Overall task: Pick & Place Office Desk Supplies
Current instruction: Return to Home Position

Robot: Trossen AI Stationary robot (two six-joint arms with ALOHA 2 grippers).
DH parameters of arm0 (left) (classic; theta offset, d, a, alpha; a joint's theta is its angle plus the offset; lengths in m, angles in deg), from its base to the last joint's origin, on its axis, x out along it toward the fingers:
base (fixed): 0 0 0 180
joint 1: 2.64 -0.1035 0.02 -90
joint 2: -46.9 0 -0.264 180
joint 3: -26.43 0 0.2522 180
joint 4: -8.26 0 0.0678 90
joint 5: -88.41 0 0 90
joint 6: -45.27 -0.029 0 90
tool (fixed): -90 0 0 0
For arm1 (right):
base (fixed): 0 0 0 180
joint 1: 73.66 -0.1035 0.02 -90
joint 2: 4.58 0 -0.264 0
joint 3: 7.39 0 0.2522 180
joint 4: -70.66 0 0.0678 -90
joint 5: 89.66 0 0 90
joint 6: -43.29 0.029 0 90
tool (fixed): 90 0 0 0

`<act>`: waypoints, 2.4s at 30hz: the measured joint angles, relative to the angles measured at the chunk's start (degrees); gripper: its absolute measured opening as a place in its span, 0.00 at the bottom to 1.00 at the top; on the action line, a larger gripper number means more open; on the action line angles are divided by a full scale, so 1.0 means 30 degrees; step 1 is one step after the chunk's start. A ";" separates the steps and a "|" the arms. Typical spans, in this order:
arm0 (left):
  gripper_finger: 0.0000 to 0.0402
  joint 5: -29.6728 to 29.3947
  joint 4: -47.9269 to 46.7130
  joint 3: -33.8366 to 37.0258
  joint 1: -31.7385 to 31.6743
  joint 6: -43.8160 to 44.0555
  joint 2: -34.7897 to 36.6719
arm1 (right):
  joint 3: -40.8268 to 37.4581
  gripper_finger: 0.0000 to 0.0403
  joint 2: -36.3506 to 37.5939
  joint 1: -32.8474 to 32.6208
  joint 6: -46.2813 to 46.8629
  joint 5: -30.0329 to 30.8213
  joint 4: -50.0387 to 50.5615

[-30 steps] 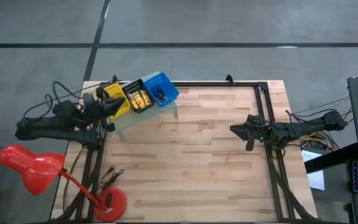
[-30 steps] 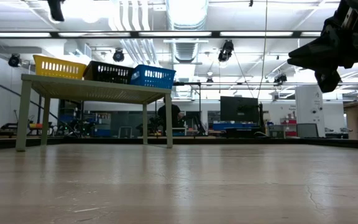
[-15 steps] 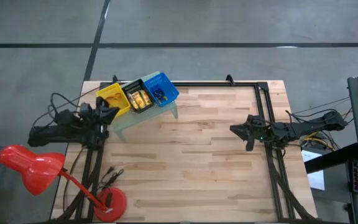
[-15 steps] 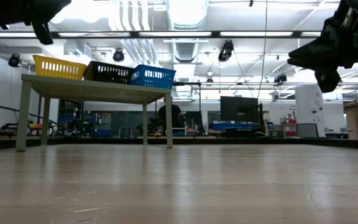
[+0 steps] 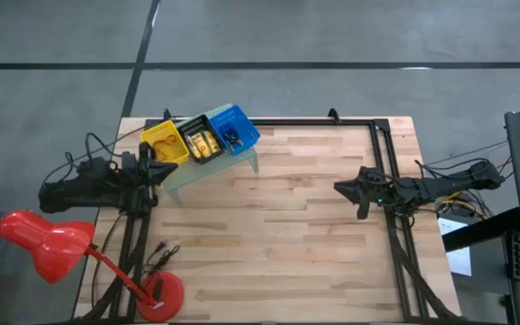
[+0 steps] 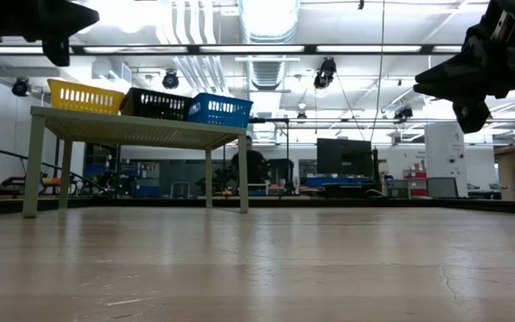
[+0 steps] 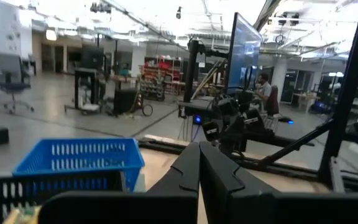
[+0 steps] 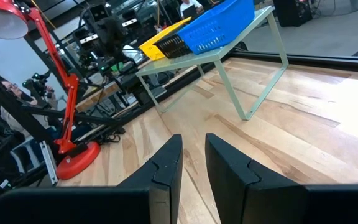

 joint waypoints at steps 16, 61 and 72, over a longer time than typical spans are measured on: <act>0.01 -0.0135 0.3649 0.3613 0.0000 0.0860 0.0000 | 0.0000 0.17 0.0000 0.0000 0.0000 0.0000 0.0000; 0.01 0.1175 0.8836 0.5186 0.0007 -0.1719 -0.0036 | 0.0000 0.17 0.0000 0.0000 0.0000 0.0000 0.0000; 0.01 0.1515 0.8591 0.4720 0.0000 -0.1558 -0.0036 | 0.0000 0.17 0.0000 0.0000 0.0000 0.0000 0.0000</act>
